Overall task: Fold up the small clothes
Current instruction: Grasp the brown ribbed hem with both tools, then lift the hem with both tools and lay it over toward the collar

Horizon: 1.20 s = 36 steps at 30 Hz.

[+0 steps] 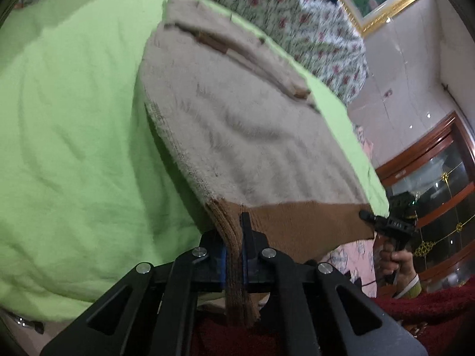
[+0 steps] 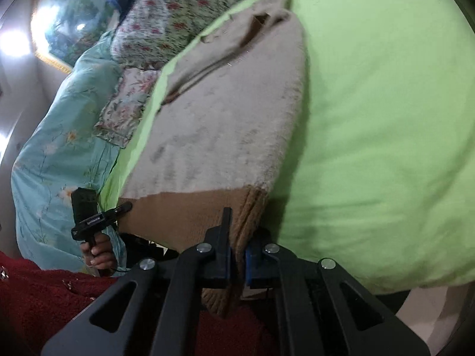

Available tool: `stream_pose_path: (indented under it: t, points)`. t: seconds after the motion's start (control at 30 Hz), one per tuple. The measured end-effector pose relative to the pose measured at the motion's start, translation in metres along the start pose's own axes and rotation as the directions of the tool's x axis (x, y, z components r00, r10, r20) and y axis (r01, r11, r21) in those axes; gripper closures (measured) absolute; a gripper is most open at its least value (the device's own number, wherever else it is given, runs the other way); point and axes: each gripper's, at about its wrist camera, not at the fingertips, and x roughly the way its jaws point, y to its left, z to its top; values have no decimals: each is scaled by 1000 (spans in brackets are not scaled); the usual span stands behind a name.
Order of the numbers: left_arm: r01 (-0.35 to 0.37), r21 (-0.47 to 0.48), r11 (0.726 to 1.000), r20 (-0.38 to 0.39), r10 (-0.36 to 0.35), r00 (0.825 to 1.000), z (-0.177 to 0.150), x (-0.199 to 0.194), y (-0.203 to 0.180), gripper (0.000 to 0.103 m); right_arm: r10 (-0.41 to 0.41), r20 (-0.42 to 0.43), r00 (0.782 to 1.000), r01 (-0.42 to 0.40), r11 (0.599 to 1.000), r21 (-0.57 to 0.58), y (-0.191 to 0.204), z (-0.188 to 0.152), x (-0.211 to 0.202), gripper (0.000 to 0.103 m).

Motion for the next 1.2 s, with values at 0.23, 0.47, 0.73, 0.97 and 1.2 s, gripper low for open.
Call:
stream_pose_path:
  t: [0.23, 0.47, 0.73, 0.97, 1.2]
  points:
    - [78, -34, 996, 151, -72, 986, 24, -43, -11, 98, 215, 132, 968, -211, 977, -40, 23, 21, -31, 96]
    - [94, 54, 994, 302, -106, 948, 99, -67, -37, 98, 295, 248, 923, -262, 952, -157, 53, 83, -52, 96]
    - [48, 50, 998, 365, -63, 929, 226, -23, -45, 98, 214, 332, 919, -173, 973, -150, 55, 199, -20, 96]
    - [-9, -28, 1000, 326, 18, 945, 314, 43, -20, 98, 151, 321, 935, -117, 985, -123, 44, 293, 28, 96]
    - [-52, -125, 991, 266, 84, 960, 365, 109, 27, 98, 93, 260, 961, -82, 995, -52, 8, 353, 88, 96]
